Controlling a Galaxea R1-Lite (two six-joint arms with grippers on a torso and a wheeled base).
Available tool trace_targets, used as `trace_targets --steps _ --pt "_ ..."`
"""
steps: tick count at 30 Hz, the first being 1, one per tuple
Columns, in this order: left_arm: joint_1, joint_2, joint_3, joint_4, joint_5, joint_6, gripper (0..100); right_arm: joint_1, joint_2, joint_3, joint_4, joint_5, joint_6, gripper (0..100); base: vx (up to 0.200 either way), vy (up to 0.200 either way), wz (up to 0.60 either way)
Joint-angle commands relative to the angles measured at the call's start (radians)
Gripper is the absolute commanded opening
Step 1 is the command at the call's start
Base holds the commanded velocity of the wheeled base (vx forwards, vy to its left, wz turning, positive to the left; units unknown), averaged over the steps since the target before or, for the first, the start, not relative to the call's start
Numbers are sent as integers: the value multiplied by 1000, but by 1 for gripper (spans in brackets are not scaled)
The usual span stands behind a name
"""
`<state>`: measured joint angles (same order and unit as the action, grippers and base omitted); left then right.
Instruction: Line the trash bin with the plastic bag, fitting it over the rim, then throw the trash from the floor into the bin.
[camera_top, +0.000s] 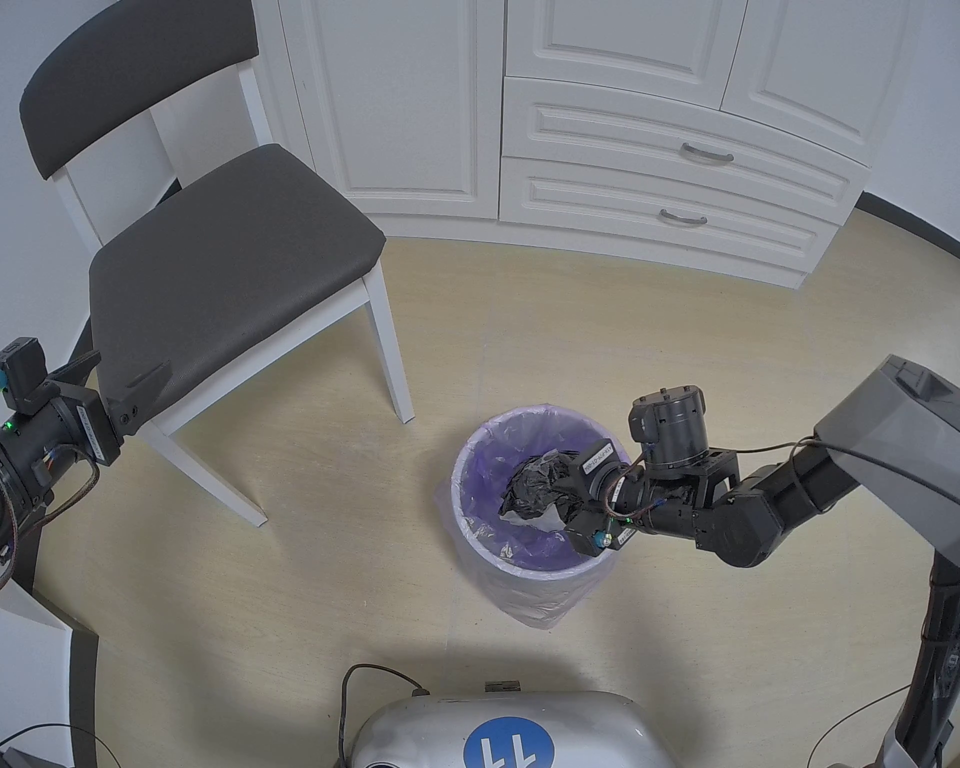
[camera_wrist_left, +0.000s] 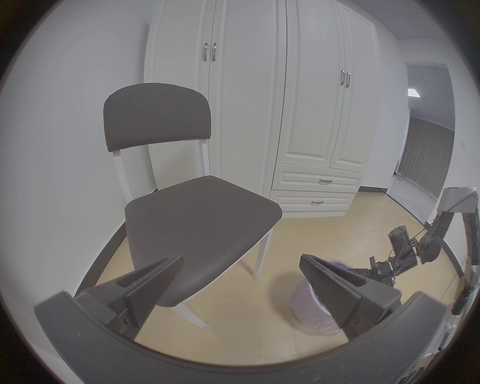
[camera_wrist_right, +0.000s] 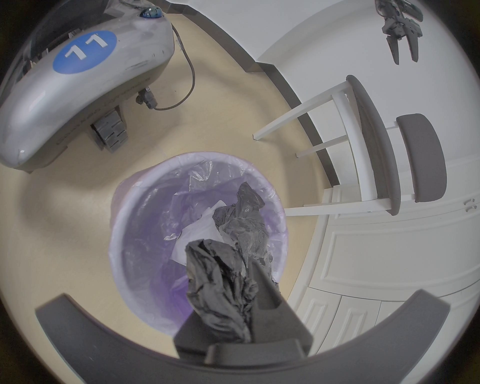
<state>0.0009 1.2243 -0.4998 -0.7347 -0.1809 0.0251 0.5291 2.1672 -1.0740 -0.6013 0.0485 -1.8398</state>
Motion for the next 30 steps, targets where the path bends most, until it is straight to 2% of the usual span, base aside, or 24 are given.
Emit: trace_targets --steps 1,8,24,25,30 --pt "4 0 0 0 0 -1 100 3 100 -50 -28 1 1 0 0 0 0" --pt "7 0 1 0 0 1 100 -6 197 -142 -26 1 1 0 0 0 0" --pt "8 1 4 0 -2 1 100 -8 281 -244 -11 2 1 0 0 0 0" --pt "8 3 4 0 -2 1 100 -8 281 -247 -8 2 1 100 0 0 0" --pt "8 4 4 0 -2 1 100 -9 281 -251 -2 2 1 100 0 0 0"
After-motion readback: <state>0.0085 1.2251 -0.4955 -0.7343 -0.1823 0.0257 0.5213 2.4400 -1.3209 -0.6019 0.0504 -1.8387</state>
